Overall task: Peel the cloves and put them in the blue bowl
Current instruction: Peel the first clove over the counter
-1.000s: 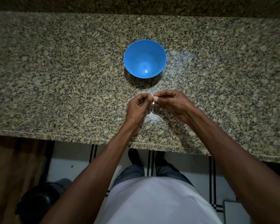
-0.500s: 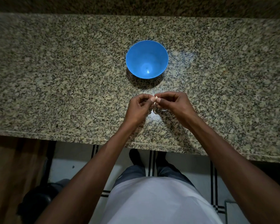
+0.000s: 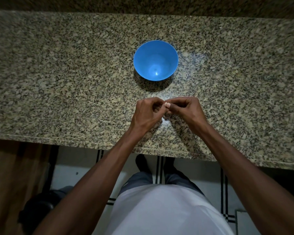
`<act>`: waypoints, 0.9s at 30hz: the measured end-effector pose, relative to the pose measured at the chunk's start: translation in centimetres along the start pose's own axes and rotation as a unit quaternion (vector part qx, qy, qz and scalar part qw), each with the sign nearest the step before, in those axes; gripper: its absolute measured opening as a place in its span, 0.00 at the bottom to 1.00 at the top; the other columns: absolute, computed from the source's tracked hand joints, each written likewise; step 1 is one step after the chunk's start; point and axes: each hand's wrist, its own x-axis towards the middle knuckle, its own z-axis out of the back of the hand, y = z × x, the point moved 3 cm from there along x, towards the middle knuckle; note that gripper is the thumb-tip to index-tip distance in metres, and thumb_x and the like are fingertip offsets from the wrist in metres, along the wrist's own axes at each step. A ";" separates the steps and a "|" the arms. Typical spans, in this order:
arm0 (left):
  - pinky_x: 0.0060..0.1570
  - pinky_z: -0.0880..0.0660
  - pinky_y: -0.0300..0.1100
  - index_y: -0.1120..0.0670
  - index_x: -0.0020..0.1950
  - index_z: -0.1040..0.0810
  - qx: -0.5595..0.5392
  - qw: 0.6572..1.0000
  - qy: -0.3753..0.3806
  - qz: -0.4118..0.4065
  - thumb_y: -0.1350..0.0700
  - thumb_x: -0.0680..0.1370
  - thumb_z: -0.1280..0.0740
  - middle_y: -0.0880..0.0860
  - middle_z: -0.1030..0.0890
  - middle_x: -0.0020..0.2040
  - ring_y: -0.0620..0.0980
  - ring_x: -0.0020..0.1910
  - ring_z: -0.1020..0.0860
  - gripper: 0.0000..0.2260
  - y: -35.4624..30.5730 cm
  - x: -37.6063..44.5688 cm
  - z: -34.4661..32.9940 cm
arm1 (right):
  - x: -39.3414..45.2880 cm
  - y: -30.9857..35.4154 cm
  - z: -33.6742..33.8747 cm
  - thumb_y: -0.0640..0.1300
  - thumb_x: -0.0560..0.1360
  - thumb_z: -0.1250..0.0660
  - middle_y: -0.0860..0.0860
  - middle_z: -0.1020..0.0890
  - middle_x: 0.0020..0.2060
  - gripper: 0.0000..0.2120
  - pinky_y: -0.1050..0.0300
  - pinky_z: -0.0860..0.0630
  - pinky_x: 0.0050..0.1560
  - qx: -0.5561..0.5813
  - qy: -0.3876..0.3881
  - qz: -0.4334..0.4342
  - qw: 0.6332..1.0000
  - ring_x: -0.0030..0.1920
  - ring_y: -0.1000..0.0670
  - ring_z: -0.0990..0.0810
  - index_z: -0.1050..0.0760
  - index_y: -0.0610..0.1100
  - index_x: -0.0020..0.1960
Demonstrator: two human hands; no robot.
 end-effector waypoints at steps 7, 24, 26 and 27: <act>0.40 0.17 0.36 0.58 0.53 0.13 -0.043 0.997 0.004 0.060 0.52 0.77 0.24 0.51 0.12 0.43 0.38 0.38 0.15 0.10 -0.3 0.2 0.1 | 0.1 0.0 0.0 0.39 0.75 0.22 0.47 0.11 0.47 0.09 0.54 0.16 0.53 -0.048 -0.026 0.020 0.998 0.49 0.49 0.12 0.13 0.39 0.55; 0.37 0.15 0.42 0.58 0.46 0.12 -0.043 0.988 -0.041 0.145 0.55 0.72 0.21 0.50 0.13 0.39 0.42 0.35 0.15 0.08 -0.3 0.2 -0.5 | -0.4 -0.2 -0.5 0.39 0.77 0.25 0.51 0.11 0.47 0.08 0.55 0.16 0.55 -0.107 -0.051 0.050 0.992 0.49 0.55 0.12 0.13 0.41 0.55; 0.37 0.15 0.42 0.58 0.46 0.12 -0.041 0.987 -0.040 0.149 0.55 0.72 0.21 0.49 0.13 0.38 0.41 0.34 0.15 0.08 -0.2 0.0 -0.5 | -0.5 -0.3 -0.7 0.38 0.77 0.25 0.50 0.11 0.47 0.08 0.55 0.16 0.55 -0.108 -0.046 0.047 0.992 0.49 0.54 0.12 0.13 0.40 0.55; 0.37 0.16 0.41 0.58 0.45 0.12 -0.040 0.987 -0.040 0.150 0.56 0.71 0.21 0.49 0.14 0.37 0.41 0.34 0.16 0.07 -0.2 -0.1 -0.5 | -0.6 -0.4 -0.7 0.38 0.77 0.25 0.50 0.11 0.48 0.08 0.55 0.16 0.55 -0.106 -0.042 0.046 0.992 0.50 0.54 0.12 0.13 0.40 0.55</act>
